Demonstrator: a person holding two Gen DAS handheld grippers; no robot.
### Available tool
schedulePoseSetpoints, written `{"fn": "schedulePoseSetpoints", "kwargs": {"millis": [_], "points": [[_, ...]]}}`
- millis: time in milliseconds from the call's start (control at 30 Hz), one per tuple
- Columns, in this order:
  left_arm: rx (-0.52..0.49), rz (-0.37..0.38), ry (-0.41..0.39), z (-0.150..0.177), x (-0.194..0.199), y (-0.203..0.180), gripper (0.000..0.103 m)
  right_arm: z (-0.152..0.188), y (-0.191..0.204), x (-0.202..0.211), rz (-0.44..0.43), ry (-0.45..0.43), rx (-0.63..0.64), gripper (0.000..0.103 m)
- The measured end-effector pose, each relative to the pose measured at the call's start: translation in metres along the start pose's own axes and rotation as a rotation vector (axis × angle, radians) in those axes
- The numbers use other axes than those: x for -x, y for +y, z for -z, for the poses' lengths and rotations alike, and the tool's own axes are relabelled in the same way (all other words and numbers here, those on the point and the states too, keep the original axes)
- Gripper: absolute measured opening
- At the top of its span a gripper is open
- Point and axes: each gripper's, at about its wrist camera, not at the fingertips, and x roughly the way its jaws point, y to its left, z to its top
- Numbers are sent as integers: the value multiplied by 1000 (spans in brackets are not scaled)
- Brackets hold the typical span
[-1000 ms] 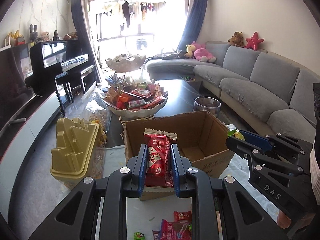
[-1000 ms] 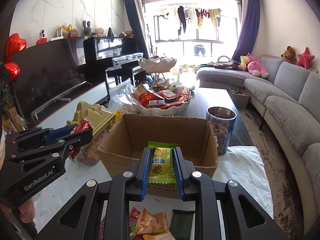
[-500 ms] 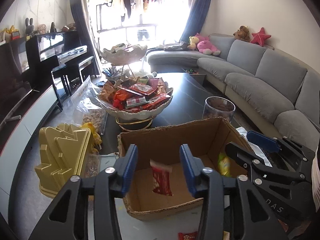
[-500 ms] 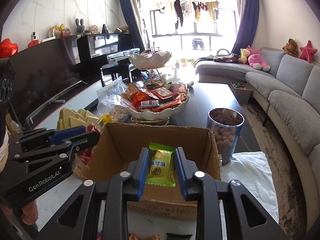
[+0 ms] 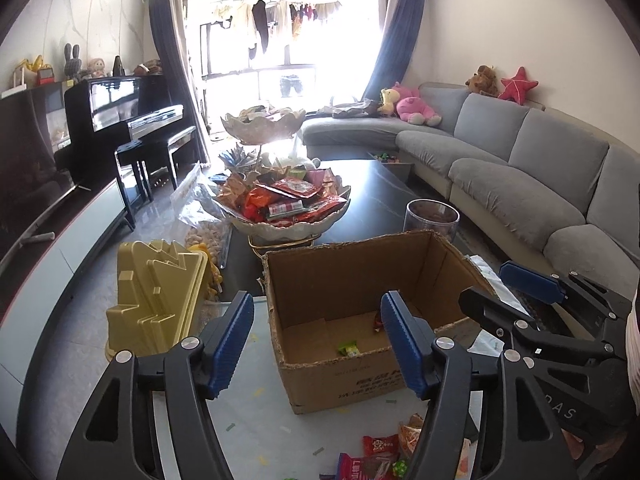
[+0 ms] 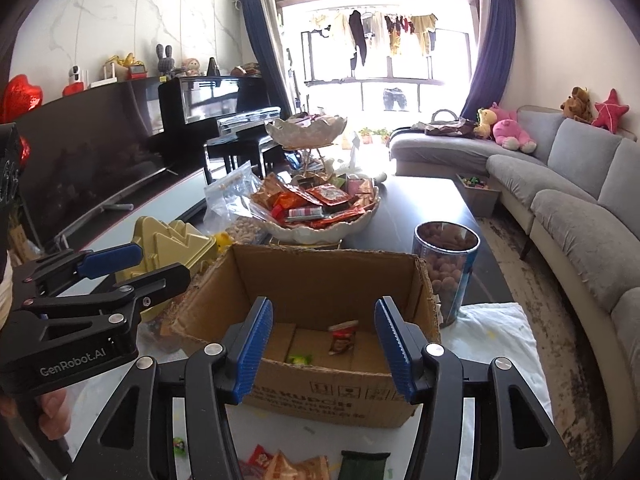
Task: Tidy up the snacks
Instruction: 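Move both open grippers back down to the snack pile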
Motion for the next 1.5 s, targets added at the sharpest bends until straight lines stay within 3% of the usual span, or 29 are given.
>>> {"fn": "schedulePoseSetpoints", "kwargs": {"millis": [433, 700, 1000, 1500], "points": [[-41, 1, -62, 38, 76, 3, 71, 24, 34, 64, -31, -28, 7, 55], [-33, -1, -49, 69, 97, 13, 75, 51, 54, 82, -39, -11, 18, 55], [-17, -5, -2, 107, 98, 32, 75, 90, 70, 71, -38, 84, 19, 55], [14, 40, 176, 160, 53, 33, 75, 152, 68, 35, -72, 302, -47, 55]]}}
